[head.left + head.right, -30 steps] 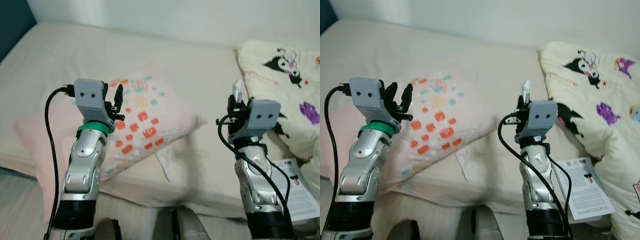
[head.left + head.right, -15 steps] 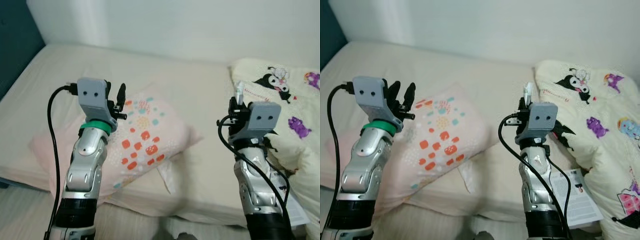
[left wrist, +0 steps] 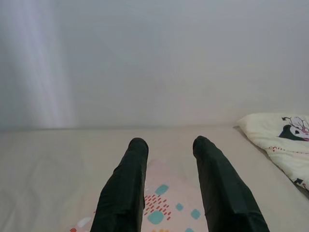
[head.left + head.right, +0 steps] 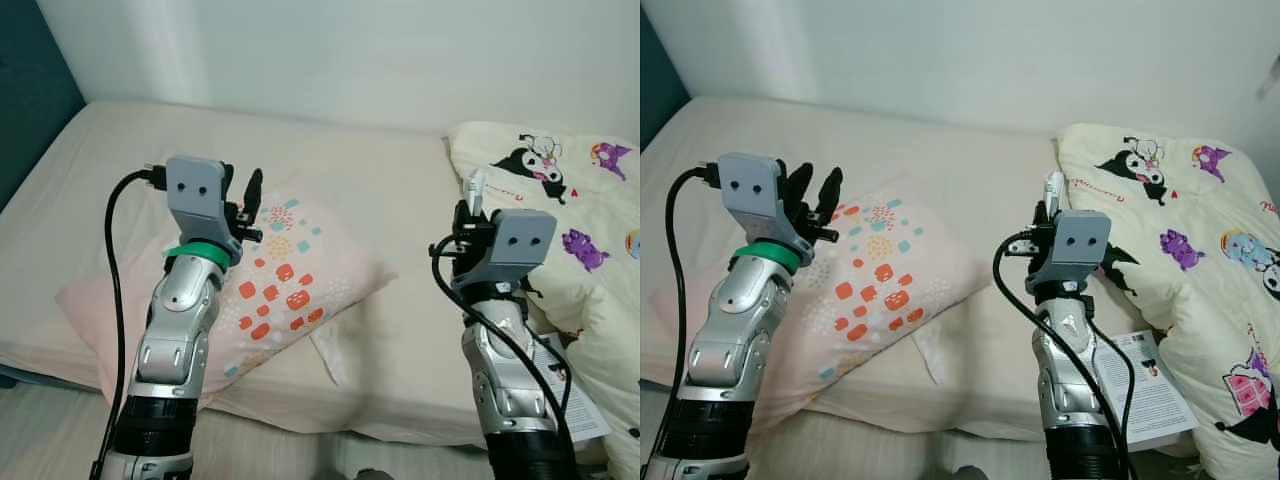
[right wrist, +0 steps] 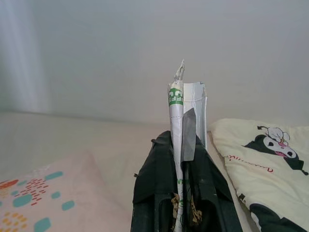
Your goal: Clean up the room
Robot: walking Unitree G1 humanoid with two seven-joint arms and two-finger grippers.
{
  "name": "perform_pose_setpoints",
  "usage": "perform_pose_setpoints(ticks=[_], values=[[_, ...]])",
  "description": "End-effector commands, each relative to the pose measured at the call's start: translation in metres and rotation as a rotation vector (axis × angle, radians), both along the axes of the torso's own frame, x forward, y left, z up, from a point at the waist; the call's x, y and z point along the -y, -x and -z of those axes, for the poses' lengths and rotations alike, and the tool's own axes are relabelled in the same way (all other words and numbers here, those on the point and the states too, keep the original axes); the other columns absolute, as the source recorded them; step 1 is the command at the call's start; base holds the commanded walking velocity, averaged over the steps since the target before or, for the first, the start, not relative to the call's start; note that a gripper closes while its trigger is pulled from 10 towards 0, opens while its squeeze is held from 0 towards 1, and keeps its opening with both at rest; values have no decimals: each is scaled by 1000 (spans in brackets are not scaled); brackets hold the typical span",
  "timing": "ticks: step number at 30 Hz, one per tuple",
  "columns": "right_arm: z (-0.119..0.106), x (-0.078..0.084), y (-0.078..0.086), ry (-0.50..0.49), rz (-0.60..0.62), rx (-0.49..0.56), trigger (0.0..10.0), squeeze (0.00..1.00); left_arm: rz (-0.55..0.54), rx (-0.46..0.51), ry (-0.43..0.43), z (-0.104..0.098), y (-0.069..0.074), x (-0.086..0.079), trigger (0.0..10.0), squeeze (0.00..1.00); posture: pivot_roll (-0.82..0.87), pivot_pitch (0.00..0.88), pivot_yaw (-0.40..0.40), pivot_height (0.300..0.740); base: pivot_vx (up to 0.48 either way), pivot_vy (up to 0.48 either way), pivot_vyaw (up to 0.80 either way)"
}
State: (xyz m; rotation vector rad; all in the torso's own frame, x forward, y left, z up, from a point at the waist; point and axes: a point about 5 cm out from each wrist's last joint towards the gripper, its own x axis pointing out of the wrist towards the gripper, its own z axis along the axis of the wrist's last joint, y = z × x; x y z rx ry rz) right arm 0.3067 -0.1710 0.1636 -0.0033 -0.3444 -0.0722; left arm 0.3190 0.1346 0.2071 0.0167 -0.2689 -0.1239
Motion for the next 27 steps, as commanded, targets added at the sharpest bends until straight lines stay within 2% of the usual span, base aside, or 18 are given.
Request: perform_pose_setpoints(ticks=[1, 4, 12, 14, 27], values=[[3, -5, 0, 2, -9, -17, 10000, 0, 4, -33, -1, 8, 1, 0, 10000, 0, -117, 7, 14, 735, 0, 0, 0], [3, -7, -1, 5, -15, -17, 10000, 0, 4, -34, -1, 8, 0, 0, 10000, 0, -117, 7, 14, 735, 0, 0, 0], [2, -8, -4, -86, -12, -29, 10000, 0, 2, -36, -1, 8, 1, 1, 10000, 0, -113, 9, 13, 735, -256, 0, 678], [1, -3, -5, -145, -5, -28, 10000, 0, 1, -35, 0, 8, 1, 1, 10000, 0, -113, 9, 13, 735, -240, 0, 0], [1, -5, -5, -140, -15, -27, 10000, 0, 5, -35, -2, 8, 1, 1, 10000, 0, -115, 2, 17, 735, -269, 0, 0]])
